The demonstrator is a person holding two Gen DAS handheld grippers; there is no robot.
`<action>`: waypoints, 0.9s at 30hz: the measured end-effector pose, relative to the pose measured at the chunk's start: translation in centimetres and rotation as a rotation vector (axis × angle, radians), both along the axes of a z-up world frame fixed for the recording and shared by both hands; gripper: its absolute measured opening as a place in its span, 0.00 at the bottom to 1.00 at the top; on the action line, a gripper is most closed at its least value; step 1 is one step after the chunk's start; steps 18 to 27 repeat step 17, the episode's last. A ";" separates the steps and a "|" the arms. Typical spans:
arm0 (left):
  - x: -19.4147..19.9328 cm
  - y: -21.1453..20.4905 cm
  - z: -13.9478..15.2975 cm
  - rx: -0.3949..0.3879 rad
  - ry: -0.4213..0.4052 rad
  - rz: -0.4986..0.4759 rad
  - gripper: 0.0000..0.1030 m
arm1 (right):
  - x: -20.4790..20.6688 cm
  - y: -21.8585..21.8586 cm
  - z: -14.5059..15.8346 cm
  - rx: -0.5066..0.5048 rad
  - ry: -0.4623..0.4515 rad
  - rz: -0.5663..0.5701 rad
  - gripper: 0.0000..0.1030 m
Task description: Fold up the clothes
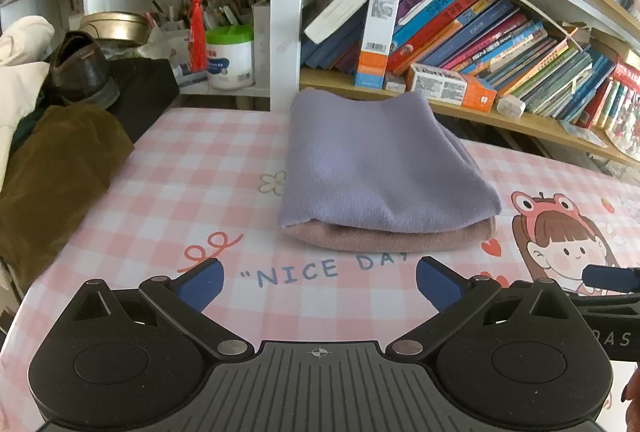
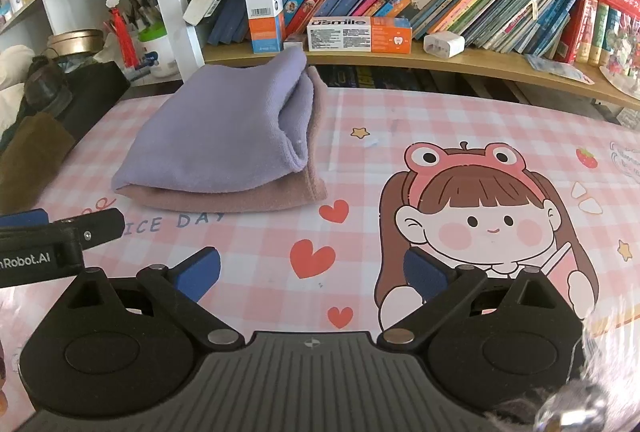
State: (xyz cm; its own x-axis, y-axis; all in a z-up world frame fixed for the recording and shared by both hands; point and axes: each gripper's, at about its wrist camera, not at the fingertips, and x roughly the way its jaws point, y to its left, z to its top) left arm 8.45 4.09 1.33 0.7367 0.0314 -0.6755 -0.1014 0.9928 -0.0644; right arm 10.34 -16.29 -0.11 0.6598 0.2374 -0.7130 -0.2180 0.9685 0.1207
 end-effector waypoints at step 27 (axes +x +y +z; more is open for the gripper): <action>0.4 0.0 -0.2 0.010 0.024 0.007 1.00 | 0.1 0.0 -0.2 -0.004 0.008 -0.009 0.96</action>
